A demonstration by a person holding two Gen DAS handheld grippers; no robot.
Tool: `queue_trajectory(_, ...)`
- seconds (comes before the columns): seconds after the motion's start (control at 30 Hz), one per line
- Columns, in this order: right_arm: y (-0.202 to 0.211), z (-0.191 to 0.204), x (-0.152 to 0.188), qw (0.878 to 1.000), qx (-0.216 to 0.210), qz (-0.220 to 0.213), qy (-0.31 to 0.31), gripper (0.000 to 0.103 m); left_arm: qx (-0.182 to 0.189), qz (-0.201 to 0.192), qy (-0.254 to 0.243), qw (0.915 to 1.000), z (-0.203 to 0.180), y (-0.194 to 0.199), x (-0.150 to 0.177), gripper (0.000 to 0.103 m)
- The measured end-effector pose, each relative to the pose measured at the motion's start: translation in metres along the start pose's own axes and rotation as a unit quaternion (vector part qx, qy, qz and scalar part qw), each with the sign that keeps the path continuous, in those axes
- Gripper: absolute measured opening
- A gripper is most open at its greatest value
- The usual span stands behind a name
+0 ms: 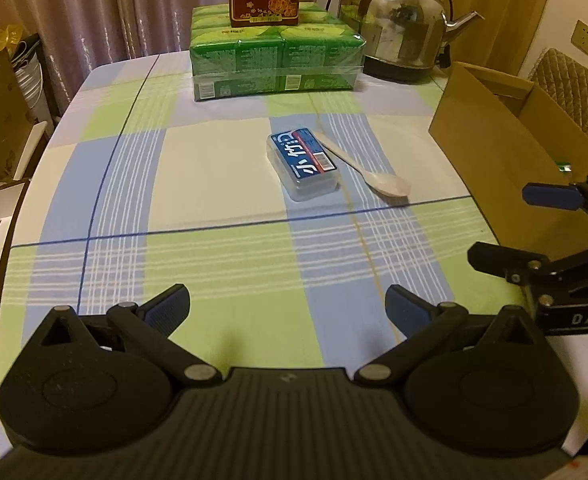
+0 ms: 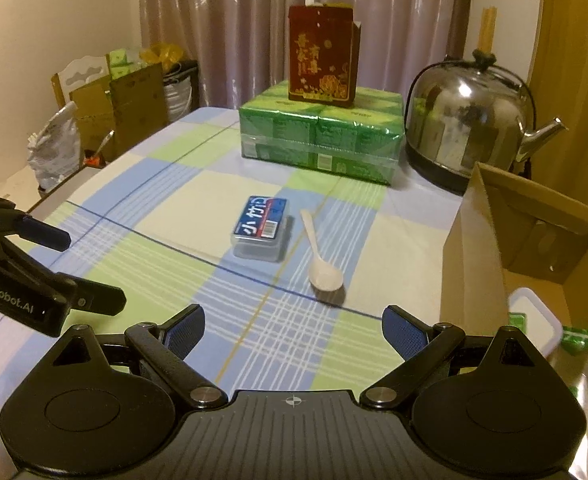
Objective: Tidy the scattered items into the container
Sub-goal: 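Lower the left tool onto the toothpick case while the right tool approaches the white spoon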
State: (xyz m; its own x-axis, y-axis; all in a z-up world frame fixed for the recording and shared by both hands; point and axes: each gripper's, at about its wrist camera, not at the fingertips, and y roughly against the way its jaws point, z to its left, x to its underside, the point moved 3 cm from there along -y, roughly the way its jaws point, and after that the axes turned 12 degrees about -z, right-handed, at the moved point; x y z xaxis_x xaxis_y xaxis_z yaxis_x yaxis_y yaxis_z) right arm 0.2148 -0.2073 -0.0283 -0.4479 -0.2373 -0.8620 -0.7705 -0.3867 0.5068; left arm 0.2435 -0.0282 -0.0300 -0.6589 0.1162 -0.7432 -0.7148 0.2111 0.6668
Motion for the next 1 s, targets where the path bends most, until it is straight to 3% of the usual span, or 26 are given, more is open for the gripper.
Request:
queue_trajectory(0.43,-0.073,-0.025,0.000,1.000,0.017,0.009,-0.007,0.090,0.001,0.007,0.003,1.0000,0.016,-0.057,-0.009,0.102)
queue_trajectory(1.0,-0.133,-0.039,0.016,0.999,0.018,0.030,-0.008,0.048,0.015,0.002,0.008,0.9999,0.022,-0.106,-0.016,0.102)
